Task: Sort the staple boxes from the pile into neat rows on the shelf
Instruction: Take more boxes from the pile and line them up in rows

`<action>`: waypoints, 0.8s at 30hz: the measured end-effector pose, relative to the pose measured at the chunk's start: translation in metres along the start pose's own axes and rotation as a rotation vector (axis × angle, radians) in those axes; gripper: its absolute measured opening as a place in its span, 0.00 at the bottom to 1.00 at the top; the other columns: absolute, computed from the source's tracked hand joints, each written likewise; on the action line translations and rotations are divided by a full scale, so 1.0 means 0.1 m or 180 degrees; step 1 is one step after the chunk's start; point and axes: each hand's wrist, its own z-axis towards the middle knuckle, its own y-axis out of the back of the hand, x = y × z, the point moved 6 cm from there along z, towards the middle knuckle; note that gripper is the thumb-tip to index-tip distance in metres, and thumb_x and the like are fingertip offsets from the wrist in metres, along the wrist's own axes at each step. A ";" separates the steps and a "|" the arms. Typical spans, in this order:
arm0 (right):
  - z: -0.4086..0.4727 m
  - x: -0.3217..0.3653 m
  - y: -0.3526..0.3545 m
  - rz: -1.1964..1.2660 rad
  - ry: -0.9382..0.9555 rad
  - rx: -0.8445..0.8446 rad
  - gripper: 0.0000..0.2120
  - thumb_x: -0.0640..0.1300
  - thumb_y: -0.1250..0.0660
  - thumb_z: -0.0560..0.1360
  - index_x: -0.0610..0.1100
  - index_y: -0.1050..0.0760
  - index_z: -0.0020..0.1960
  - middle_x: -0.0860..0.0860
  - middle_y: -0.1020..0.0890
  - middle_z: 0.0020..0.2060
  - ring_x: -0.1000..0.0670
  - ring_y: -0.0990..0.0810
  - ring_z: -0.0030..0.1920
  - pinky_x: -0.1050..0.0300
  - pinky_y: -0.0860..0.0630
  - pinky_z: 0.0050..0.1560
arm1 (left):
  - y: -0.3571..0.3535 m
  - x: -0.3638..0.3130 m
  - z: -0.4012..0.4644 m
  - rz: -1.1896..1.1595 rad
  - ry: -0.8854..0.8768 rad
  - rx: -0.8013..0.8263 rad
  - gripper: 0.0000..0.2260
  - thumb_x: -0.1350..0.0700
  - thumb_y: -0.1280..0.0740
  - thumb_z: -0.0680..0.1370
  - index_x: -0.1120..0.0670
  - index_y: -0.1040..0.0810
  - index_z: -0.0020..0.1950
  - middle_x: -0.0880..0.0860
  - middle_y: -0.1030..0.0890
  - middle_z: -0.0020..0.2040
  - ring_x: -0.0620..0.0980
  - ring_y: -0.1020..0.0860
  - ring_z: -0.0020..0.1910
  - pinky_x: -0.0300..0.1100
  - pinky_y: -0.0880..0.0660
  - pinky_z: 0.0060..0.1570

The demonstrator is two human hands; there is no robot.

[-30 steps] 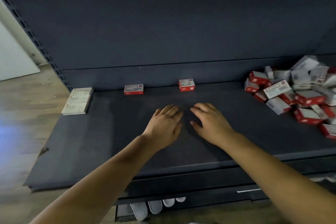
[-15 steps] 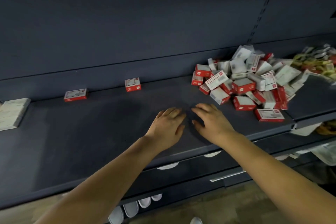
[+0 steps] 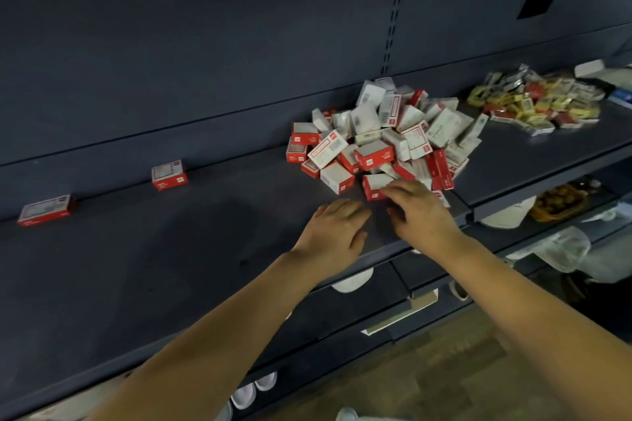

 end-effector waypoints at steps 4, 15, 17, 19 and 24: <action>-0.09 -0.40 0.14 -0.0034 -0.0578 0.0066 0.25 0.28 0.33 0.64 0.38 0.24 0.61 0.43 0.22 0.58 0.39 0.26 0.59 0.50 0.28 0.57 | -0.13 -0.18 0.20 0.0015 -0.0052 0.0185 0.20 0.55 0.40 0.79 0.58 0.32 0.70 0.56 0.32 0.70 0.54 0.37 0.71 0.48 0.41 0.68; -0.02 -0.63 0.02 -0.0874 -0.0048 0.0921 0.28 0.39 0.35 0.73 0.46 0.38 0.72 0.51 0.34 0.69 0.47 0.36 0.66 0.56 0.38 0.64 | -0.45 -0.19 0.20 -0.0097 0.0012 0.0270 0.19 0.56 0.39 0.79 0.58 0.31 0.70 0.56 0.32 0.70 0.54 0.37 0.71 0.48 0.42 0.69; -0.01 -0.62 -0.02 -0.1010 -0.0059 0.1003 0.29 0.40 0.36 0.74 0.46 0.40 0.73 0.51 0.35 0.68 0.48 0.38 0.65 0.56 0.40 0.64 | -0.44 -0.19 0.20 -0.0123 0.0029 0.0233 0.19 0.56 0.39 0.79 0.58 0.31 0.70 0.56 0.32 0.70 0.54 0.37 0.71 0.48 0.42 0.69; -0.01 -0.62 -0.03 -0.1104 -0.0092 0.1030 0.29 0.41 0.36 0.74 0.47 0.40 0.73 0.51 0.36 0.67 0.48 0.40 0.65 0.55 0.42 0.64 | -0.43 -0.19 0.20 -0.0167 0.0008 0.0183 0.19 0.57 0.38 0.79 0.59 0.30 0.69 0.57 0.31 0.69 0.54 0.36 0.70 0.49 0.41 0.69; -0.05 -0.60 -0.04 -0.0867 -0.0250 0.0717 0.29 0.38 0.34 0.70 0.46 0.37 0.70 0.50 0.36 0.64 0.47 0.41 0.66 0.54 0.44 0.62 | -0.42 -0.16 0.18 -0.0138 0.0103 0.0148 0.19 0.56 0.39 0.79 0.57 0.30 0.70 0.55 0.32 0.70 0.52 0.37 0.71 0.46 0.42 0.70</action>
